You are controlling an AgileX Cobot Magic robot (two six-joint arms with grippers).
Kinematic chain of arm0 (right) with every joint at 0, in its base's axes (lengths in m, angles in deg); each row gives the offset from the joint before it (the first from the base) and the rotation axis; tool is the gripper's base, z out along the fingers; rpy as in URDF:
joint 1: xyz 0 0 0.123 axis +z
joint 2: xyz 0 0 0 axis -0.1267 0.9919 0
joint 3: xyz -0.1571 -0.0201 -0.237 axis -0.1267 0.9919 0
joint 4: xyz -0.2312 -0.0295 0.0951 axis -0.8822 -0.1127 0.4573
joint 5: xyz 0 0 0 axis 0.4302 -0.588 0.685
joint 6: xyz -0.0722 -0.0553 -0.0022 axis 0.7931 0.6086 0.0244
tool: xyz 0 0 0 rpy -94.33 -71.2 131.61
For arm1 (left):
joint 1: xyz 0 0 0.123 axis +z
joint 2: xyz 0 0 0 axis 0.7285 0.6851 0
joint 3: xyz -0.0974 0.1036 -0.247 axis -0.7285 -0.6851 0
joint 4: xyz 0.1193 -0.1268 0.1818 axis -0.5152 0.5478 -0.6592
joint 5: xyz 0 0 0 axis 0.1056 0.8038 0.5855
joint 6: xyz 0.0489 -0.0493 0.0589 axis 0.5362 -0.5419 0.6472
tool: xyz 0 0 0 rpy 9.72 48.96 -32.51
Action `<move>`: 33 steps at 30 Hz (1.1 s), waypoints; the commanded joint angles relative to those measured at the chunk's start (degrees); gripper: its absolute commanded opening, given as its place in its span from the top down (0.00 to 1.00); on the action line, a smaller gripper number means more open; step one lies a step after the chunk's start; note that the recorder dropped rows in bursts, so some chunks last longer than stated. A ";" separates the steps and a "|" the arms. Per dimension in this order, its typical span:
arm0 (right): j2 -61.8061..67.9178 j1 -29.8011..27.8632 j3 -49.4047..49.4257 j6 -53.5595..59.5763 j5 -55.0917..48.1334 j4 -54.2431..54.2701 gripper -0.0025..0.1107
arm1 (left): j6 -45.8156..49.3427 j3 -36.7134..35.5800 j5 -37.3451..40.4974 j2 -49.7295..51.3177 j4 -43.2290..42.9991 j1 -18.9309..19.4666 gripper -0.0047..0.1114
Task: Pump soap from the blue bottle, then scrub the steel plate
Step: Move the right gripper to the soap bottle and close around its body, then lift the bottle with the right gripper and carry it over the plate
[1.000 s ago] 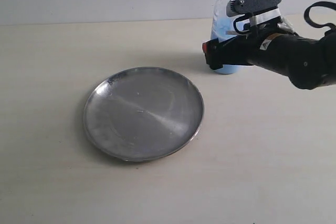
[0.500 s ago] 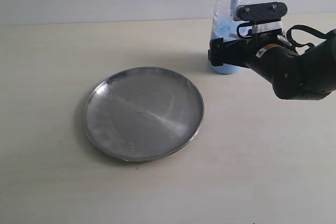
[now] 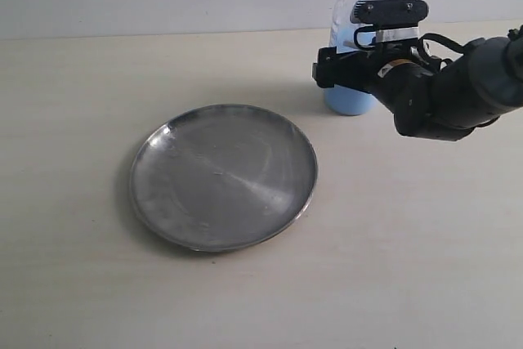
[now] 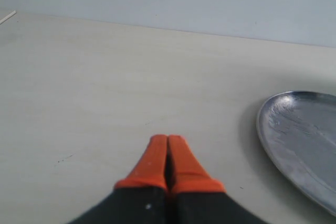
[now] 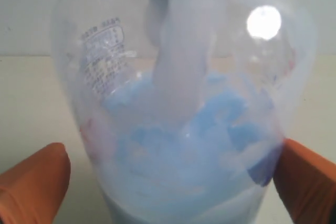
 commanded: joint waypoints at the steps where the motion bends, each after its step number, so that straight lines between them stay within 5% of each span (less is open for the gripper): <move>1: 2.04 0.06 -2.52 1.78 2.86 2.09 0.09 | -0.15 -0.20 -0.47 -0.28 -0.02 0.18 0.96; 13: 7.06 0.06 -8.92 5.15 3.69 4.66 0.16 | -0.15 -0.20 -0.47 -0.28 -0.02 0.18 0.96; 16: 7.06 0.06 -9.17 5.15 5.02 4.66 0.42 | -0.15 -0.20 -0.47 -0.28 -0.02 0.18 0.96; 20: 7.06 0.06 -9.17 5.15 5.17 4.19 0.96 | -0.15 -0.20 -0.47 -0.28 -0.02 0.18 0.96; 33: 3.38 -0.06 -9.29 5.13 3.83 -13.33 0.98 | -0.15 -0.20 -0.47 -0.28 -0.02 0.18 0.96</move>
